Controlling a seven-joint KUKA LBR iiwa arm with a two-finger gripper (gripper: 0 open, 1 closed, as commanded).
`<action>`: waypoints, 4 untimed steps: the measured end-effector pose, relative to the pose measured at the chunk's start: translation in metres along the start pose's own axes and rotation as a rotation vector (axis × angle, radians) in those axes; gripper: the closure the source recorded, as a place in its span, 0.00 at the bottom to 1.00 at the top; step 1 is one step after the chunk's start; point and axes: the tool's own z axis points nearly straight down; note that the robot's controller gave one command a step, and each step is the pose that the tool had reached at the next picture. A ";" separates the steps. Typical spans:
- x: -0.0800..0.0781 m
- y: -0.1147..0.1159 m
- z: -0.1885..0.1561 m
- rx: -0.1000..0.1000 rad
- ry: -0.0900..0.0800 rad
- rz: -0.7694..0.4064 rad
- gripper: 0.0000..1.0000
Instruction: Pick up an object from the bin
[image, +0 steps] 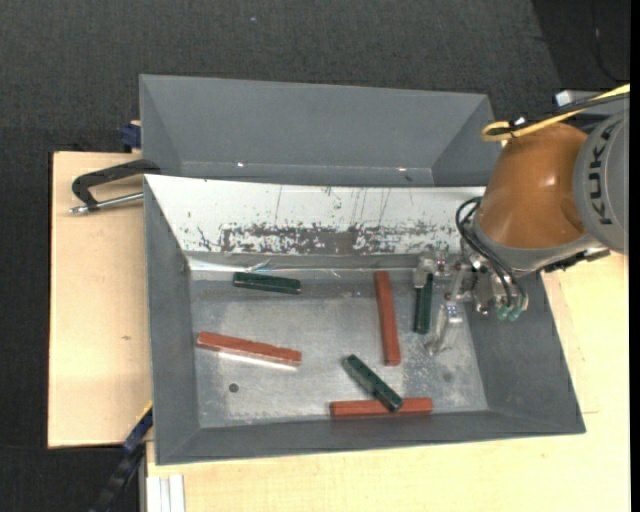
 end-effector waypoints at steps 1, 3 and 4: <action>-0.020 0.006 0.037 -0.002 0.002 -0.321 0.00; -0.034 -0.042 0.064 -0.013 0.008 -0.879 1.00; -0.034 -0.042 0.064 -0.013 0.007 -0.879 1.00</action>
Offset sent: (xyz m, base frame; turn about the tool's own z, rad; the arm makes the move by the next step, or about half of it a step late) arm 0.0124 -0.0335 -0.0634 -0.3314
